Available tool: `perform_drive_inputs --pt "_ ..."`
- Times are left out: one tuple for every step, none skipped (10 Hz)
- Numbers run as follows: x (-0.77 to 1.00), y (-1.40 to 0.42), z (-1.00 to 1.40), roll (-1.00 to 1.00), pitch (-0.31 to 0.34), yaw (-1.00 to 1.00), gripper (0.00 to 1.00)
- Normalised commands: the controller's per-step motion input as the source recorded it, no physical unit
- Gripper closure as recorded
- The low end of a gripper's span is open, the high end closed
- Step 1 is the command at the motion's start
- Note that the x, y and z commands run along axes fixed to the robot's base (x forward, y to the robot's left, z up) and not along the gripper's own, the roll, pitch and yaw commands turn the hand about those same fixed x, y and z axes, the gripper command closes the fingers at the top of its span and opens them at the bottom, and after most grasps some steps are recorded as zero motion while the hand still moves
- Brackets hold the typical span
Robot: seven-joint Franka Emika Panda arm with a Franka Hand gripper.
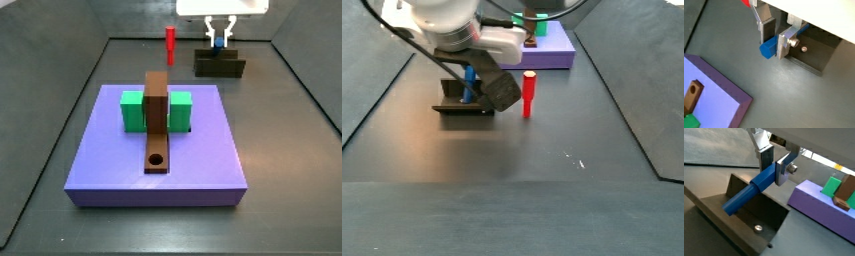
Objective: Pick up the blue object. Move up. Place the blue object on the fixture. Regrasp the blue object. Move to above the board. Insert the blue object.
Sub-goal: Place the blue object on the fixture.
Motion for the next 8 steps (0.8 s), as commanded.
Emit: perform_drive_inputs --pt "0.42 0.06 -0.19 -0.03 0.000 0.00 1.00" --pt "0.46 0.00 -0.16 -0.13 0.000 0.00 1.00" --pt "0.55 0.00 -0.06 -0.26 0.000 0.00 1.00" --pt "0.56 0.00 -0.04 -0.29 0.000 0.00 1.00" --pt "0.46 0.00 -0.14 -0.15 0.000 0.00 1.00" --pt "0.33 0.00 -0.12 -0.08 0.000 0.00 1.00" --pt "0.00 0.00 -0.11 -0.05 0.000 0.00 1.00" --pt "-0.03 0.00 -0.08 0.00 0.000 -0.04 1.00"
